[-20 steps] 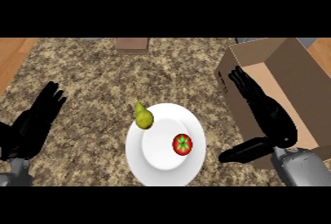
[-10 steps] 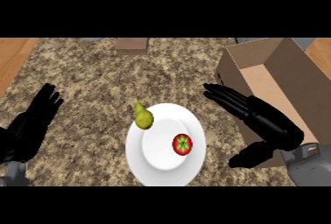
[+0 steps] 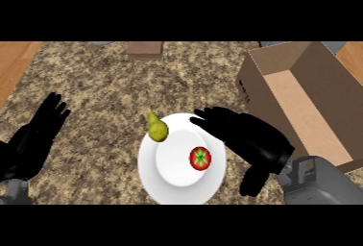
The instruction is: Pick the tomato from the plate and place it in the cardboard box
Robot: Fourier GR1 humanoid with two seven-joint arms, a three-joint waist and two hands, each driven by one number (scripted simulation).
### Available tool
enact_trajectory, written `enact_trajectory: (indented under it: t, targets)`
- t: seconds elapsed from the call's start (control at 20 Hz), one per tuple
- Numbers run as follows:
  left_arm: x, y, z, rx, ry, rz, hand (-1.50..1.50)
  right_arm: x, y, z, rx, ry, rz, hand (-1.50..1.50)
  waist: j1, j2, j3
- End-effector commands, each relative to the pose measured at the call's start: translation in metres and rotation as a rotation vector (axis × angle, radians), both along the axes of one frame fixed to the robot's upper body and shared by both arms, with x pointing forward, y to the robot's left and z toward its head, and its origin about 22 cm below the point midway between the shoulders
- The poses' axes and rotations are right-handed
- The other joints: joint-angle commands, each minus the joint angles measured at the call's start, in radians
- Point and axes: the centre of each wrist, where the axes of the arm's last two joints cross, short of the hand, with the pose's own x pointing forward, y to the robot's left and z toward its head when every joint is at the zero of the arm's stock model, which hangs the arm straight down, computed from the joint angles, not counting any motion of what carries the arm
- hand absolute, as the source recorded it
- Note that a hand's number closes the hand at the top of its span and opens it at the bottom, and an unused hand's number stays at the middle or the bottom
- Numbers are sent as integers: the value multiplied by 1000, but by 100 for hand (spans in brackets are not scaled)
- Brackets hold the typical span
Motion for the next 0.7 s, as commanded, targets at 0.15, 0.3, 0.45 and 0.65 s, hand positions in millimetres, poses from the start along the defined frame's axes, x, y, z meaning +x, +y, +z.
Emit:
enact_trajectory:
  t: [0.15,0.3,0.45,0.65]
  targets:
    - [-2,-7,-9,-7,17,6,0,-4,23,1,-124,134,-60,-150,-5,2,1]
    - [2,12,0,2,0,3,0,-2,31,1,-169,141,-55,-150,-5,3,1]
    - [3,14,-1,-5,-10,-1,0,3,38,-18,-189,156,-56,-150,-4,3,2]
    - [1,32,2,-11,4,21,0,6,19,-18,-214,175,-62,-150,-6,3,2]
